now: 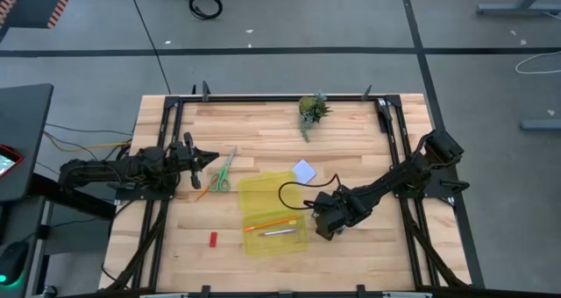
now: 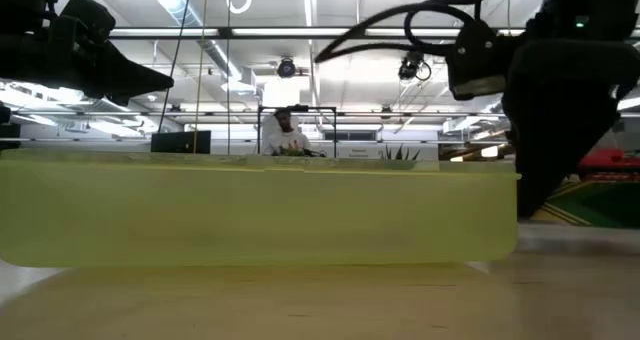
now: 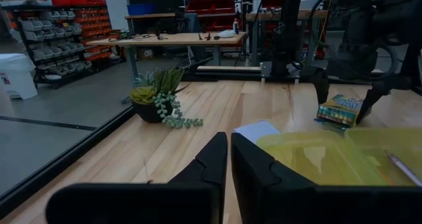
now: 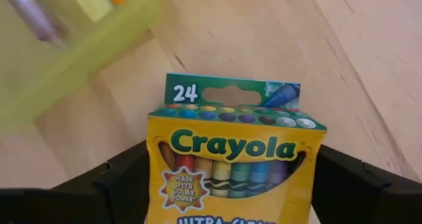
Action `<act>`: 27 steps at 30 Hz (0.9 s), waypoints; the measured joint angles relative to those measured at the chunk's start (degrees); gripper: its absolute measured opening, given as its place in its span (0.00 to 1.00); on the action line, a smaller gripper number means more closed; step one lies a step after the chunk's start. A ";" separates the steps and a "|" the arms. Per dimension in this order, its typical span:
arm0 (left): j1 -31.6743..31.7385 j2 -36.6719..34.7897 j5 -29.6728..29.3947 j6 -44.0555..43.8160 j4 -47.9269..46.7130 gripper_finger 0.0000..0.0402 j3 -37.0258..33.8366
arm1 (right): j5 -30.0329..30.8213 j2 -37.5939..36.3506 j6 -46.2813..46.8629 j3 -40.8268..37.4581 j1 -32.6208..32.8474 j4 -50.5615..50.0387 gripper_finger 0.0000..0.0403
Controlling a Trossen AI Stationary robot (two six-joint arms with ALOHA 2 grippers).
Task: Pack school essentials
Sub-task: Put the yellow crayon box into the yellow supply box
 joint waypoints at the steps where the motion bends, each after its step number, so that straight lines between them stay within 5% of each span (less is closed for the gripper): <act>1: 0.02 0.00 0.00 0.01 0.00 0.08 0.00 | 0.01 0.00 -0.37 0.24 0.01 -0.03 0.84; 27: 0.00 0.01 0.00 0.02 0.00 0.09 0.00 | 0.12 0.00 -14.51 11.64 -8.37 -3.00 0.84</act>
